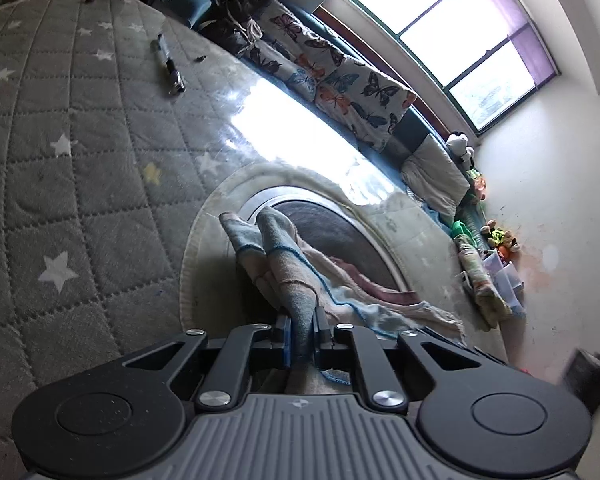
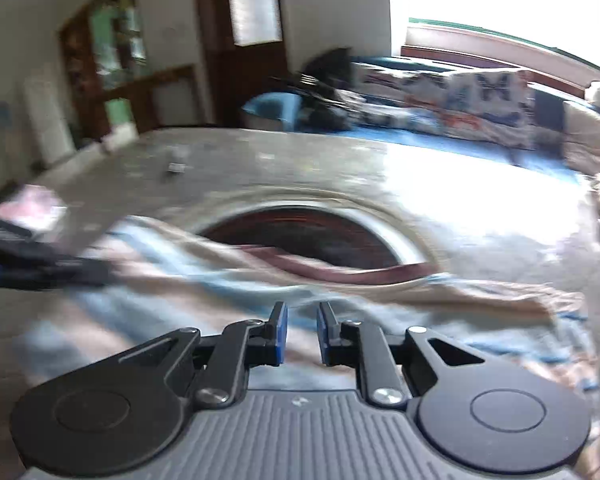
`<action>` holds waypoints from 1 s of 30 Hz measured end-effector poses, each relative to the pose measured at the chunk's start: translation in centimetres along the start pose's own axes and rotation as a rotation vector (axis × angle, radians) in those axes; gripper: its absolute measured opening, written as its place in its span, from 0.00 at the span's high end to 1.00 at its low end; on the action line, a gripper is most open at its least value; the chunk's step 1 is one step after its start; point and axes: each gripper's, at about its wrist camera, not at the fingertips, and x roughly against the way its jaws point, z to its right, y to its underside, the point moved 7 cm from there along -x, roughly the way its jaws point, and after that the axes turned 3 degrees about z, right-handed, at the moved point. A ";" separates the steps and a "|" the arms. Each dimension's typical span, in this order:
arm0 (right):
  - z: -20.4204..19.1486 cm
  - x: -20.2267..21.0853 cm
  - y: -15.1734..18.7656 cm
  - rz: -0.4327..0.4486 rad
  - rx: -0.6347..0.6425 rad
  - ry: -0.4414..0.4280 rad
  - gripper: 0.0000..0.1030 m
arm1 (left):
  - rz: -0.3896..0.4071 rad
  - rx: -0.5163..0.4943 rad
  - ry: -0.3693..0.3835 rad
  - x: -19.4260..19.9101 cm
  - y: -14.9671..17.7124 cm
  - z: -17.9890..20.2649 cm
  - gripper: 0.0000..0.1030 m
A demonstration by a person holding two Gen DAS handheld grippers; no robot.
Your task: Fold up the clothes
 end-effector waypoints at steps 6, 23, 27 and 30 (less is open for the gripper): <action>1.6 -3.2 -0.8 -0.023 0.042 0.068 0.71 | -0.006 -0.009 0.006 0.4 -0.3 0.7 0.90; 0.2 0.5 4.3 -0.075 0.045 0.081 0.53 | 0.003 0.004 0.018 0.9 -1.6 2.1 0.91; -2.2 3.9 6.4 -0.049 0.091 0.077 0.51 | 0.015 0.001 0.028 1.8 -1.5 2.6 0.91; -3.2 5.6 7.6 -0.047 0.084 0.068 0.51 | 0.019 -0.013 0.038 2.7 -1.4 3.8 0.91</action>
